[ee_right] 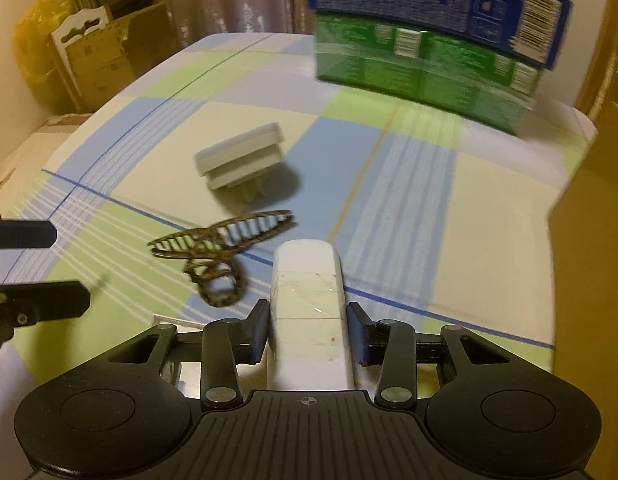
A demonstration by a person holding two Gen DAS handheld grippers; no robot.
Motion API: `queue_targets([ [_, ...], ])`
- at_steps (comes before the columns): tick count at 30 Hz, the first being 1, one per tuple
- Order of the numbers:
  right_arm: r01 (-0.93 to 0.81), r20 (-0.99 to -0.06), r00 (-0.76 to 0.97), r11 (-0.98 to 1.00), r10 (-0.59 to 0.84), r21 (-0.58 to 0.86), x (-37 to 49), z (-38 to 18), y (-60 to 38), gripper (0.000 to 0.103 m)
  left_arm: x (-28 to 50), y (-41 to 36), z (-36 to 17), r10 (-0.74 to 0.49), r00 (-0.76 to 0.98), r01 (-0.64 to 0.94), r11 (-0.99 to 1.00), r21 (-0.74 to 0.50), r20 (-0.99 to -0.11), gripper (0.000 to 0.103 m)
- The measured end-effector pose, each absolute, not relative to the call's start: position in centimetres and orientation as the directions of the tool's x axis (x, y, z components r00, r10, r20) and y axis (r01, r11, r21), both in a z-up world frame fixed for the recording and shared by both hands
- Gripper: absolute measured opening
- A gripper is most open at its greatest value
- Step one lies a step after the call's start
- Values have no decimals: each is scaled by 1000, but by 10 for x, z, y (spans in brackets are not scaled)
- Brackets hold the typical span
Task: Organize rigid objects
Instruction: 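Grasp the white rectangular stick with the right tool while the left tool approaches the white frame, then grasp the white square frame by its rim with the left tool and lift it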
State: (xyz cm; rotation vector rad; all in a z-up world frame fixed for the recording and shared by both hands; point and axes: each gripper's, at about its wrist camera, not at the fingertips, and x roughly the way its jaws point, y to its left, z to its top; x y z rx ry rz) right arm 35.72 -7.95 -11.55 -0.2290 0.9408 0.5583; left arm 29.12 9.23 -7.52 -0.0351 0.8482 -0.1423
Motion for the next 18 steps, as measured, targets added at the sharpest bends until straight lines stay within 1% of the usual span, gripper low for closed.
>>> queue_targets([
  [4, -516, -829, 457, 855, 321, 47, 355, -115, -102, 38, 291, 82, -80, -156, 635, 140, 986, -86, -757, 67],
  [9, -553, -845, 451, 833, 289, -10, 333, -118, -116, 37, 290, 77, -83, -160, 625, 147, 985, -85, -764, 67],
  [13, -602, -845, 437, 799, 309, -19, 315, -118, -115, 37, 288, 80, -83, -157, 624, 131, 987, -95, -766, 67],
  [18, -648, -844, 396, 761, 362, 22, 299, -119, -105, 37, 284, 84, -84, -159, 620, 102, 987, -122, -768, 67],
])
